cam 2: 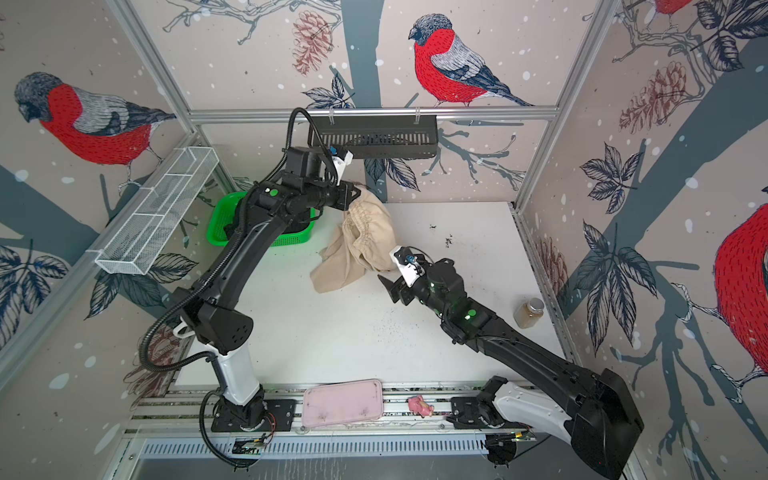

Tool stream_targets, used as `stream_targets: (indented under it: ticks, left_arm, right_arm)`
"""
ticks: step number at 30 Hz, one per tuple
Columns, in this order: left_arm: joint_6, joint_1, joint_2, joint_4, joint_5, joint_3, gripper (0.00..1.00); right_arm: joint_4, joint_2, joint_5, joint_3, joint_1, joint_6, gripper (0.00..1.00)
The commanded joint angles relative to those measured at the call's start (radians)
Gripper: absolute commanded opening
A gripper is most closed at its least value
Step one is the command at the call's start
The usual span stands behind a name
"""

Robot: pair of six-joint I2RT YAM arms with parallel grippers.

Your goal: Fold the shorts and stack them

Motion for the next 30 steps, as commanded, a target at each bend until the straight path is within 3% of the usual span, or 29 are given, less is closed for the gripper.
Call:
stream_targets:
  ticks: [1,4,7,19,25,27,30]
  left_arm:
    - [-0.066,0.000,0.013,0.102,0.044,-0.079,0.00]
    - [-0.088,0.000,0.023,0.140,0.060,-0.135,0.00]
    - [-0.100,0.000,0.047,0.144,0.083,-0.138,0.00]
    - [-0.134,0.027,0.070,0.156,0.069,-0.160,0.00]
    - [-0.145,0.048,0.062,0.168,0.061,-0.194,0.00]
    - [-0.150,0.056,0.053,0.173,0.071,-0.207,0.14]
    - [-0.166,0.067,0.026,0.201,0.082,-0.249,0.58]
  right_arm:
    - [0.178,0.047,0.203,-0.068,0.049,0.040,0.84]
    - [0.232,0.136,0.322,-0.069,0.064,0.035,0.84]
    - [0.263,0.238,0.368,-0.019,0.078,-0.026,0.83]
    - [0.347,0.554,0.365,0.173,0.146,-0.142,0.81]
    - [0.435,0.696,0.381,0.238,0.151,-0.101,0.82]
    - [0.465,0.746,0.405,0.266,0.141,-0.086,0.83]
    - [0.499,0.817,0.357,0.307,0.114,-0.054,0.82]
